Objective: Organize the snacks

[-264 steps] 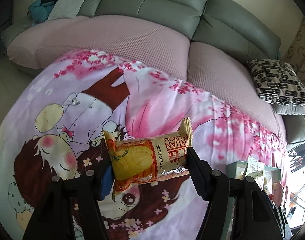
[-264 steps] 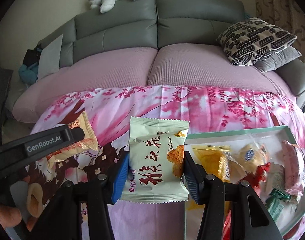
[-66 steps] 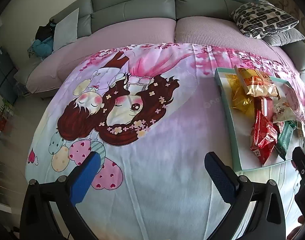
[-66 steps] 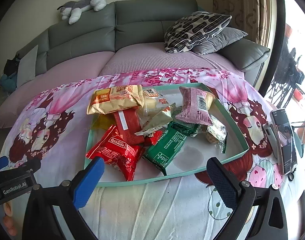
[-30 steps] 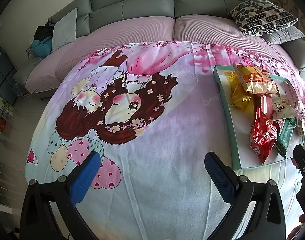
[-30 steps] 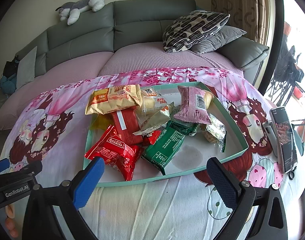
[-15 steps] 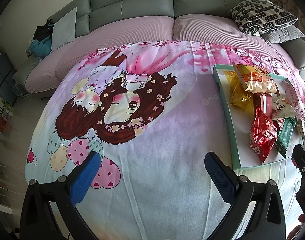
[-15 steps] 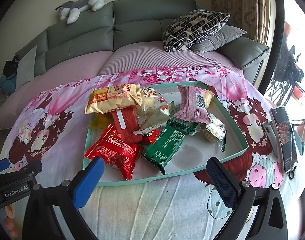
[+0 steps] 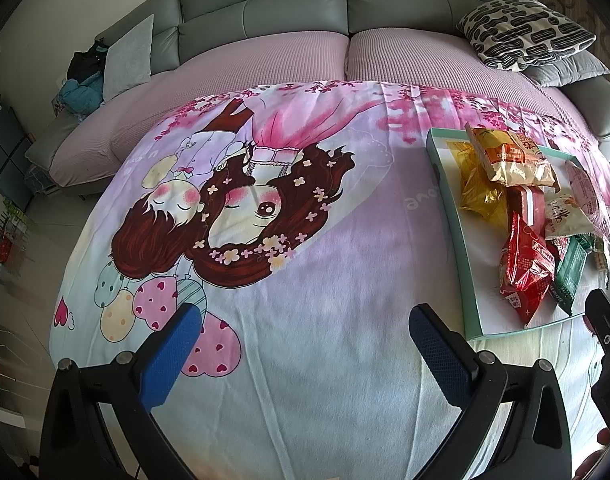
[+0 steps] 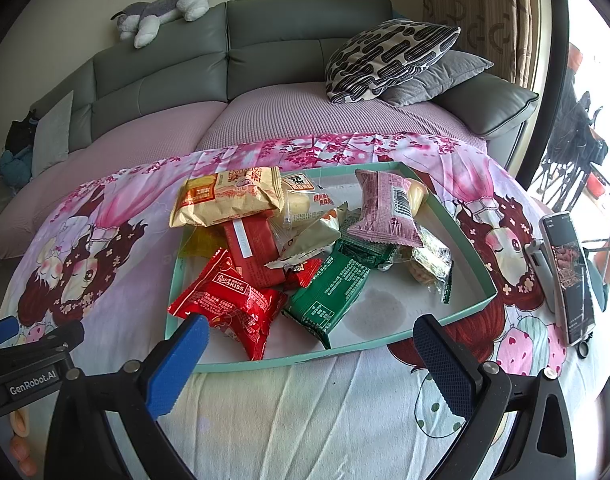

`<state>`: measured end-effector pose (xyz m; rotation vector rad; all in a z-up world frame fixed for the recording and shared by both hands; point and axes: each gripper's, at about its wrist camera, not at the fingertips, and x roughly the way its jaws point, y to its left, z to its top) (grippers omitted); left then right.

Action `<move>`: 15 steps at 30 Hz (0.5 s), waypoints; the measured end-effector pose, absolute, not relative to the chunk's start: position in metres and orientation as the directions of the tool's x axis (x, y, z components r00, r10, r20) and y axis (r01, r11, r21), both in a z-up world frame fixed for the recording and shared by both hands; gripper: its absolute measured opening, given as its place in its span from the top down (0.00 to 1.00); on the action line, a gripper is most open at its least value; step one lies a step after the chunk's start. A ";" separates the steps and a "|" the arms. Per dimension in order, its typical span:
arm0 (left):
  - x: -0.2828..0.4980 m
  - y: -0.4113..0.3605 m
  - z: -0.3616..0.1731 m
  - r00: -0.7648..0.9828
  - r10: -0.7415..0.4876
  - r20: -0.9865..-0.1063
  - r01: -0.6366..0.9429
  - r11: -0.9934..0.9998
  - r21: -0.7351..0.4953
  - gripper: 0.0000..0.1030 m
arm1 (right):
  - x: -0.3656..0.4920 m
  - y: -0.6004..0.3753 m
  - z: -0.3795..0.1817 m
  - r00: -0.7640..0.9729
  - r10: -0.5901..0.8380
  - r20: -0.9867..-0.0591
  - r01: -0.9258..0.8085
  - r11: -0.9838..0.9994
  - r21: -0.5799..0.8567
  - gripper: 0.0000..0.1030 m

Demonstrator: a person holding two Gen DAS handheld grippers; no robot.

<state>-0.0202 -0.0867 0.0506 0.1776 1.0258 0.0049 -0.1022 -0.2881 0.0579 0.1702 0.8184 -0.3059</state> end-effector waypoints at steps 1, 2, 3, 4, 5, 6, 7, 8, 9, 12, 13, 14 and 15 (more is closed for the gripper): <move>-0.020 -0.086 0.051 0.520 0.087 -0.850 0.080 0.985 0.150 0.00 | -0.102 -0.288 0.058 0.643 -0.202 -0.739 0.332 0.943 0.031 0.00; -0.020 -0.086 0.051 0.520 0.085 -0.850 0.082 0.985 0.149 0.00 | -0.102 -0.288 0.058 0.642 -0.202 -0.739 0.332 0.943 0.031 0.00; -0.020 -0.087 0.051 0.522 0.085 -0.849 0.084 0.985 0.150 0.00 | -0.102 -0.288 0.058 0.642 -0.202 -0.740 0.332 0.943 0.031 0.00; -0.021 -0.087 0.051 0.523 0.086 -0.848 0.085 0.985 0.153 0.00 | -0.102 -0.288 0.058 0.642 -0.201 -0.740 0.332 0.943 0.031 0.00; -0.021 -0.088 0.051 0.524 0.087 -0.847 0.087 0.984 0.154 0.00 | -0.102 -0.288 0.058 0.642 -0.201 -0.739 0.332 0.943 0.032 0.00; -0.021 -0.088 0.050 0.524 0.085 -0.847 0.089 0.984 0.154 0.00 | -0.102 -0.288 0.058 0.642 -0.202 -0.739 0.332 0.943 0.031 0.00; -0.021 -0.088 0.050 0.523 0.085 -0.848 0.089 0.984 0.154 0.00 | -0.102 -0.288 0.058 0.642 -0.202 -0.740 0.332 0.943 0.031 0.00; -0.021 -0.087 0.050 0.523 0.085 -0.848 0.089 0.984 0.154 0.00 | -0.102 -0.288 0.058 0.642 -0.202 -0.740 0.332 0.943 0.031 0.00; -0.021 -0.087 0.050 0.522 0.086 -0.849 0.087 0.984 0.153 0.00 | -0.102 -0.288 0.058 0.642 -0.202 -0.740 0.333 0.943 0.031 0.00; -0.021 -0.086 0.051 0.522 0.086 -0.849 0.085 0.985 0.152 0.00 | -0.102 -0.288 0.058 0.642 -0.202 -0.739 0.333 0.943 0.032 0.00; -0.020 -0.086 0.051 0.522 0.086 -0.848 0.086 0.985 0.153 0.00 | -0.102 -0.288 0.058 0.642 -0.202 -0.740 0.333 0.942 0.031 0.00; -0.021 -0.086 0.051 0.524 0.085 -0.848 0.088 0.984 0.153 0.00 | -0.102 -0.288 0.057 0.641 -0.202 -0.740 0.332 0.943 0.031 0.00; -0.021 -0.087 0.051 0.526 0.085 -0.846 0.091 0.984 0.155 0.00 | -0.102 -0.287 0.057 0.641 -0.202 -0.741 0.332 0.943 0.030 0.00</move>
